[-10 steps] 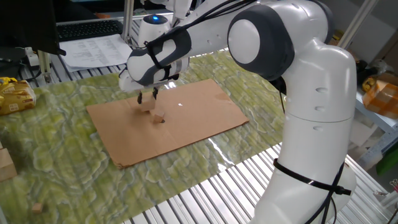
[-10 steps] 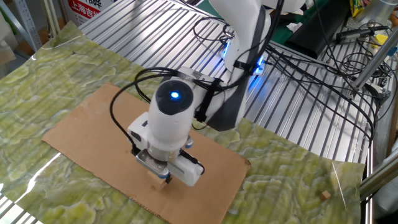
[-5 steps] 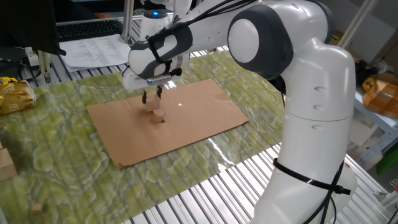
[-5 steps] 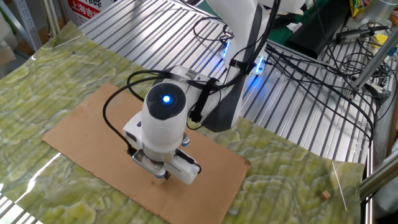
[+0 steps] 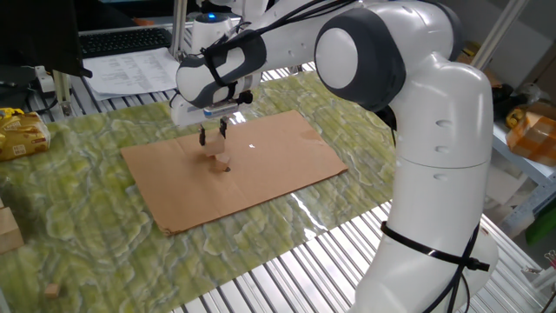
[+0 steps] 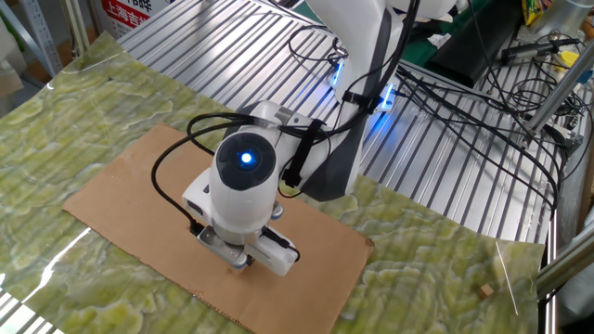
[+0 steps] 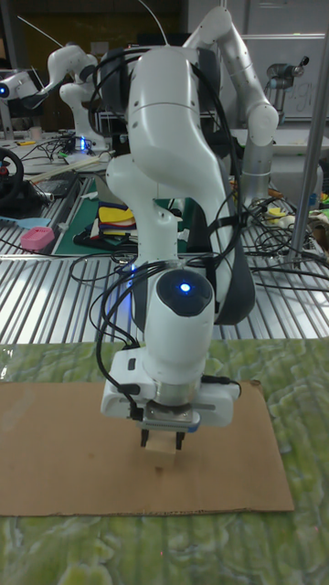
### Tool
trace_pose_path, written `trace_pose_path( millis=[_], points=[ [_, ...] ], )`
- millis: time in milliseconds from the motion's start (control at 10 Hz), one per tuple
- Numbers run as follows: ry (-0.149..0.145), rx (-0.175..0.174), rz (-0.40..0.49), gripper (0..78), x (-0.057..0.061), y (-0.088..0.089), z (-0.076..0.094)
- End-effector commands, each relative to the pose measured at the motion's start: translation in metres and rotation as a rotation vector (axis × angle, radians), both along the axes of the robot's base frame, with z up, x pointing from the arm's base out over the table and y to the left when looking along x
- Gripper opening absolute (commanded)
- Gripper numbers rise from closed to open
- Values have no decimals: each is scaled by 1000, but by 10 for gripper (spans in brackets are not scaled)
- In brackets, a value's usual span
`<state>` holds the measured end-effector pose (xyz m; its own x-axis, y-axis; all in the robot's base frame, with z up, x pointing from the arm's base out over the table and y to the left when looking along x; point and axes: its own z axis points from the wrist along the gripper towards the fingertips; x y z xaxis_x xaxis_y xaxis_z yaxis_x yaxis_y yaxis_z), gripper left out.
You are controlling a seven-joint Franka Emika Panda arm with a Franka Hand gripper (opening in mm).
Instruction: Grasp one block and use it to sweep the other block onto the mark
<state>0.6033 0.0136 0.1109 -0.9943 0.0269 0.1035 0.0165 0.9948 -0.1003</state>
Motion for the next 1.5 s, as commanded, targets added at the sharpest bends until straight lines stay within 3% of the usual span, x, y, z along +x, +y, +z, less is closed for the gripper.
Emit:
trace_pose_path(
  millis=[100, 800, 1400, 1500],
  points=[
    [14, -5, 13, 12, -3, -3, -3],
    [66, -15, 9, 12, -8, -4, -1],
    [85, -13, 13, 12, -11, -3, -2],
    [99, -16, 14, 12, -11, -3, -2]
  ],
)
